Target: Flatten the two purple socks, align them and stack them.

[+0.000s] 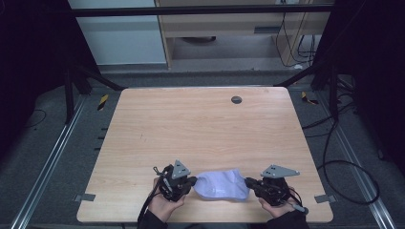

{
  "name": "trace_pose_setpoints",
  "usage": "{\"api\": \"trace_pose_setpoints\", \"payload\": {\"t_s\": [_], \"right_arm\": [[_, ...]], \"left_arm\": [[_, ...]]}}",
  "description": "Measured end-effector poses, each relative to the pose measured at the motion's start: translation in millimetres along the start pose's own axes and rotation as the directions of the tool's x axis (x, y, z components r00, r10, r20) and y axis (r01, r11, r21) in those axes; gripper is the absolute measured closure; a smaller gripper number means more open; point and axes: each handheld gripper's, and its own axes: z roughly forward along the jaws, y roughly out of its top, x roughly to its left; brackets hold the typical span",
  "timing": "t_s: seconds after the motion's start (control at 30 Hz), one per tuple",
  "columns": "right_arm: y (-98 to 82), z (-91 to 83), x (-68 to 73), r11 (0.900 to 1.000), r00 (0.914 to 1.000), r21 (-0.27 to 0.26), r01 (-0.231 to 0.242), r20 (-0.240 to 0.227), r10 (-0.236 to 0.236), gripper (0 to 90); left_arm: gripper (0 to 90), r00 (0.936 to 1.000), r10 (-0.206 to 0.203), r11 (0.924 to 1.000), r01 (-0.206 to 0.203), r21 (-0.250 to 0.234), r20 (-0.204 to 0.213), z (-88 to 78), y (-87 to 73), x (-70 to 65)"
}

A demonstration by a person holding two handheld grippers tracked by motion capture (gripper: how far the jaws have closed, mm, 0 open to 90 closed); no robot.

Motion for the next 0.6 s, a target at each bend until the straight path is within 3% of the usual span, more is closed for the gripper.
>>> {"api": "trace_pose_setpoints", "payload": {"t_s": [0.6], "right_arm": [[-5.7, 9.7, -4.6, 0.999, 0.9999, 0.051, -0.001, 0.013, 0.0, 86.5]], "left_arm": [[87.8, 1.0, 0.004, 0.9983, -0.004, 0.058, -0.006, 22.2, -7.5, 3.0]]}}
